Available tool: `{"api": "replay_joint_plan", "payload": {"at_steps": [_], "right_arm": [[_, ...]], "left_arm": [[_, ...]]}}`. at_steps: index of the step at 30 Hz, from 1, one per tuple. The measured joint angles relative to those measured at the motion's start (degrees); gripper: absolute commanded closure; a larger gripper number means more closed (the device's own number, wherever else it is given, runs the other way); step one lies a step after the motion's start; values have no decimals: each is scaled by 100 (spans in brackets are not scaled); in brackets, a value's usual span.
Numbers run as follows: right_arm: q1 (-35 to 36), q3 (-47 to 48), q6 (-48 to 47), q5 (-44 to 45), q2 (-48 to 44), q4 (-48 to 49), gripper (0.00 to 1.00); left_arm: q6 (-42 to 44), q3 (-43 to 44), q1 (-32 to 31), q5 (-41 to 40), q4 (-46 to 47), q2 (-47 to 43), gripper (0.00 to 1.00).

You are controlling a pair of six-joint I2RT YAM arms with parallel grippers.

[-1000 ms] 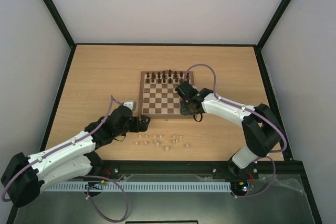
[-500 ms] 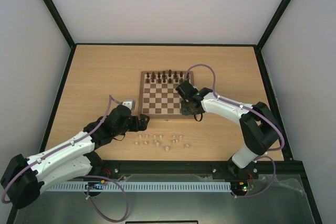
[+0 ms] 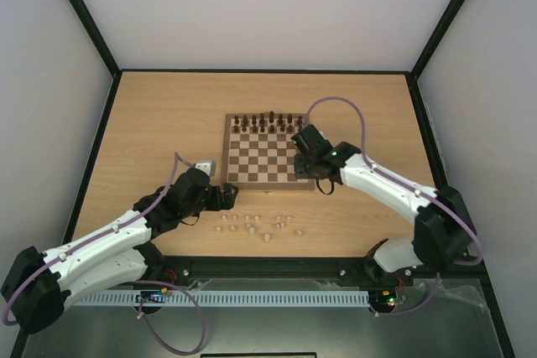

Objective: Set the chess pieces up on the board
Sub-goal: Place the chess piece on the chessboard, then pick up the chess piece at the center of the board.

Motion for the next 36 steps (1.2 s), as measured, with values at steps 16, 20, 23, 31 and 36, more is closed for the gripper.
{"api": "replay_joint_plan", "payload": {"at_steps": [16,20,23,31,36], "right_arm": [[1631,-931,535,-671,-627,-138,71],[1799,-1091,682,-752,-490,-125,72],[1917,-1207,754,-815,-404,-96,73],[1980,-1357,861,-885,-345,44,73],[1980,-1357,859,-905,-142,162,73]], "left_arm": [[-20,0,37,-59,-129,-31,1],[-39,0,37,-59,-151,-133,1],[-50,0,37,-59,-155,-184,1],[-63,0,37,-57,-153,-214,1],[-72,-13,37,-57,-155,-216,1]]}}
